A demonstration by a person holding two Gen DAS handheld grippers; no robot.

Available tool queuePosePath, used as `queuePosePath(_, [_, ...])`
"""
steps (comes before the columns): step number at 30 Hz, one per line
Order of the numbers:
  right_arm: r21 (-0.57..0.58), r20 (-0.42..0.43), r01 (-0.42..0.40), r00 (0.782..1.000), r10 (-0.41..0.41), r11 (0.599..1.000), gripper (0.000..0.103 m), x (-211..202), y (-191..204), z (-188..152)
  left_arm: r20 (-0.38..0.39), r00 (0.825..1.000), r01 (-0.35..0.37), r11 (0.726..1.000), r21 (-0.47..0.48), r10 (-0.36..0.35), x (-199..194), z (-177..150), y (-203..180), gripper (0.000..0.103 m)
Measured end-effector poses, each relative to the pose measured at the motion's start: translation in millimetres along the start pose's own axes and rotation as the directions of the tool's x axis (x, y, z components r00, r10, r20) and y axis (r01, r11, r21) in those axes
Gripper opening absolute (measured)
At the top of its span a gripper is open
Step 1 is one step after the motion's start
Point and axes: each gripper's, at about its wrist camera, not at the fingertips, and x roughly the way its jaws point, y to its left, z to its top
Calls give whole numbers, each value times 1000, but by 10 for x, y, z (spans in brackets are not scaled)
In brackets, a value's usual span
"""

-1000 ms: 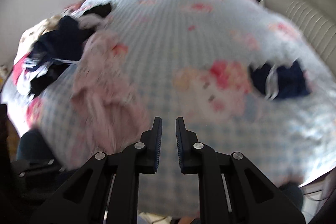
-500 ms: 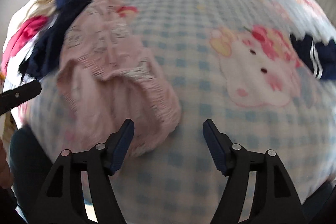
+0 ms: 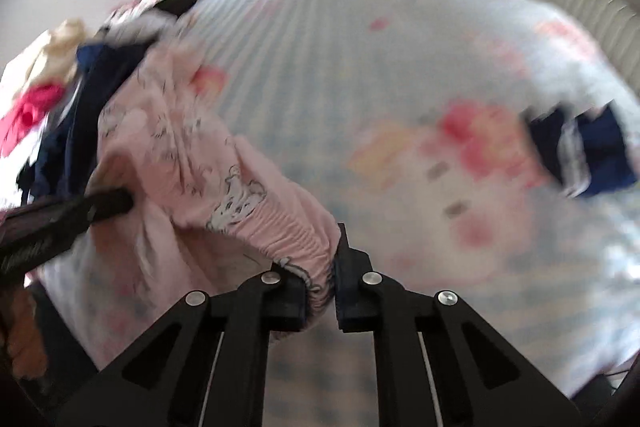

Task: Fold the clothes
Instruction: 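Lift the pink garment with both grippers and shake it open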

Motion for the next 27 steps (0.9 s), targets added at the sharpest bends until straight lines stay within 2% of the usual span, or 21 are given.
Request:
queuePosePath(4, [48, 100, 74, 992, -78, 996, 8, -531, -370, 55, 56, 992, 106, 993, 59, -109, -335, -49, -436, 10])
queuePosePath(7, [116, 138, 80, 986, -96, 990, 8, -909, -623, -88, 74, 980, 184, 982, 29, -186, -494, -281, -581, 11])
queuePosePath(13, [177, 138, 120, 980, -145, 977, 9, -1324, -962, -443, 58, 970, 240, 970, -43, -237, -666, -653, -542, 11])
queuePosePath(15, [188, 135, 104, 982, -131, 977, 10, -1370, -1065, -481, 101, 973, 214, 976, -45, -209, -769, -668, -510, 11])
queuePosePath(17, [198, 112, 77, 989, -101, 977, 22, -1323, -1133, -561, 142, 980, 147, 987, -66, -137, -806, -658, -434, 11])
queuePosePath(20, [174, -23, 42, 999, -39, 984, 22, -942, -1032, -743, 153, 986, 83, 986, -144, -61, -820, -669, -205, 11])
queuePosePath(23, [155, -128, -37, 990, 57, 987, 25, -607, -837, -987, 156, 988, 15, 980, -199, 17, -836, -695, -27, 11])
queuePosePath(27, [50, -238, -26, 971, 37, 998, 26, -318, -555, -1237, 139, 986, -55, 974, -220, 87, -837, -801, 150, 11])
